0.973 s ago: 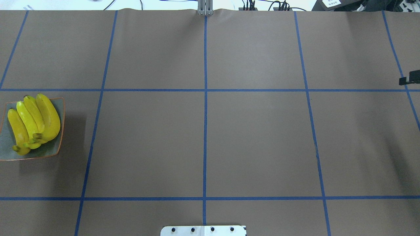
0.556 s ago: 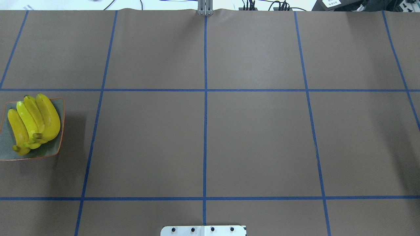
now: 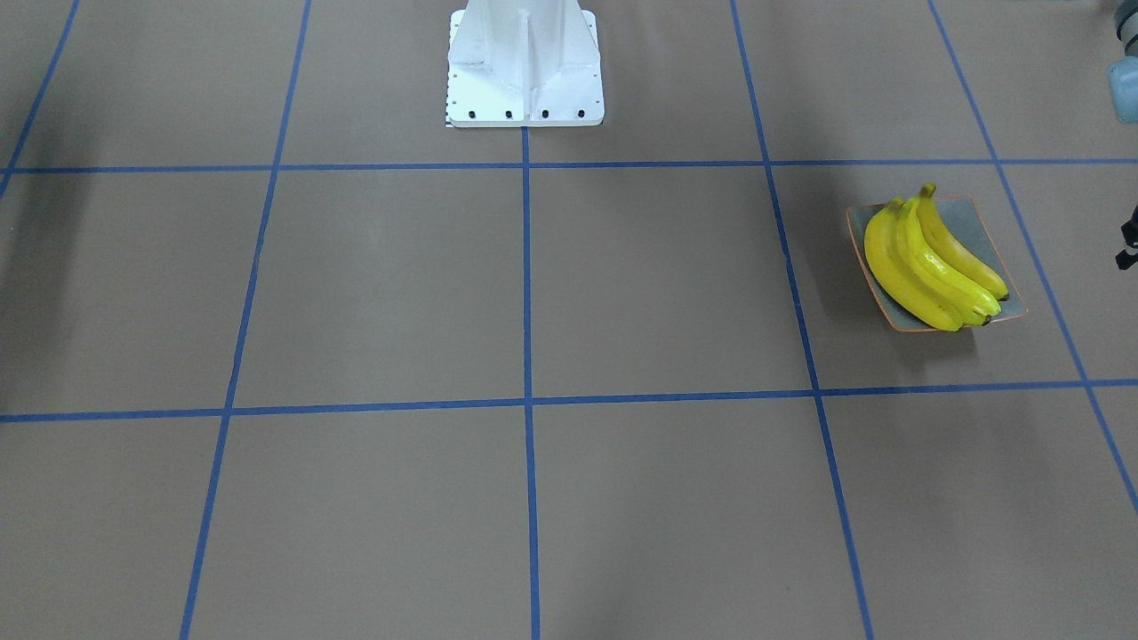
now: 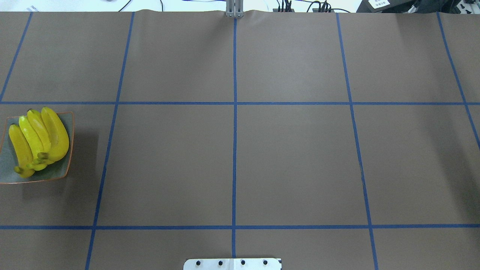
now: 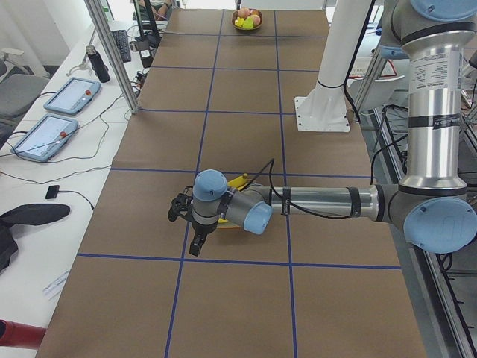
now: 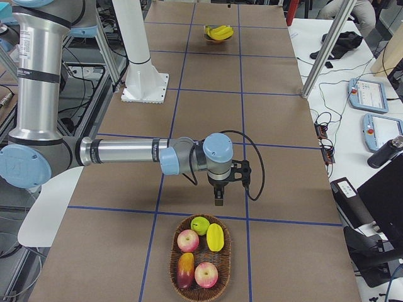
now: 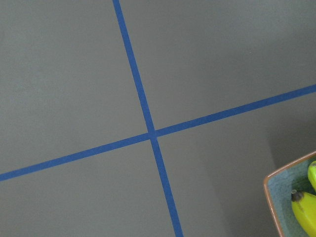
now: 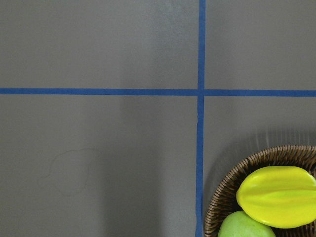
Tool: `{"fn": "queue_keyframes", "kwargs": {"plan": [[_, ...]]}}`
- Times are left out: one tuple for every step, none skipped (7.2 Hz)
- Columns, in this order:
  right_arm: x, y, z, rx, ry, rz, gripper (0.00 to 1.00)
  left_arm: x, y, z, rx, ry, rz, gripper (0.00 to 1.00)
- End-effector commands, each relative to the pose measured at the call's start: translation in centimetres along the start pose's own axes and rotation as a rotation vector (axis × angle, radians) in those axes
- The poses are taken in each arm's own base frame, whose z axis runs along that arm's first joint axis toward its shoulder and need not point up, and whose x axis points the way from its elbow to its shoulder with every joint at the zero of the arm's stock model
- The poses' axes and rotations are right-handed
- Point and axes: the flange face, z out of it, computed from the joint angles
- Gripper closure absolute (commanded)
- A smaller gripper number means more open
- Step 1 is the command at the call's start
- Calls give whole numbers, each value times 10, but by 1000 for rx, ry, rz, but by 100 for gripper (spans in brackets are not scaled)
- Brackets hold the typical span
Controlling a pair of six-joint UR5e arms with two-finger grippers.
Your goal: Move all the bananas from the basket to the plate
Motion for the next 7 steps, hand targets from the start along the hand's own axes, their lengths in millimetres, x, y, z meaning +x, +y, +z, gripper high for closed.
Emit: {"fn": "queue_keyframes", "kwargs": {"plan": [[-6,-19,-13,-49,31,-21,0,-1,1,-6,-50,85,-86,1],[-6,-19,-12,-52,31,-22,0,-7,2,-12,-54,84,-118,1],[-4,-17,-10,-56,26,-18,0,-1,-13,-31,-61,79,-163,1],[-4,-15,-10,-58,22,-14,0,6,-21,-48,-73,68,-194,1],[-2,-13,-8,-61,20,-12,0,7,-19,-49,-72,67,-189,1],[-3,-13,-8,-60,17,-12,0,8,-17,-52,-63,60,-177,1],[-5,-13,-9,-59,17,-15,0,8,-15,-50,-67,60,-179,1]]}}
